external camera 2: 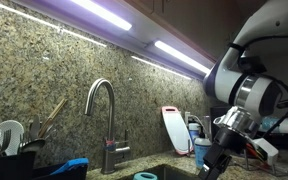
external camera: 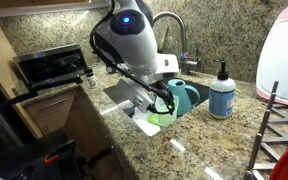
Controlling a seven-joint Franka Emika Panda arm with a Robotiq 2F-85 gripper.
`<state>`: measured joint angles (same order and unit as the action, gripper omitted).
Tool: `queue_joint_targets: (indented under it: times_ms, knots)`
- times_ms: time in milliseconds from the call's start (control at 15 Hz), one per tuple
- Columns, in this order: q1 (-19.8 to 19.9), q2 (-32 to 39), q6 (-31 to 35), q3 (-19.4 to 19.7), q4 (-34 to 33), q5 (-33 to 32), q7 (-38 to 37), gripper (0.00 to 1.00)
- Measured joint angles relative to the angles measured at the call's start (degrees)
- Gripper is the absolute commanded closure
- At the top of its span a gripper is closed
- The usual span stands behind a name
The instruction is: Take the green lid from the sink and put it on the dish rack
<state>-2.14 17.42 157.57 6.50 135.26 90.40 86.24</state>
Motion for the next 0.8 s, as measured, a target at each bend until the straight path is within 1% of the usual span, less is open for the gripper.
queue_joint_targets:
  times_ms: [333,800]
  knots:
    - [-1.18,1.37,4.08,-0.23,-1.11,3.3,2.22,0.0]
    - [-4.72,3.5,9.08,-1.73,-1.83,8.65,6.34,0.0]
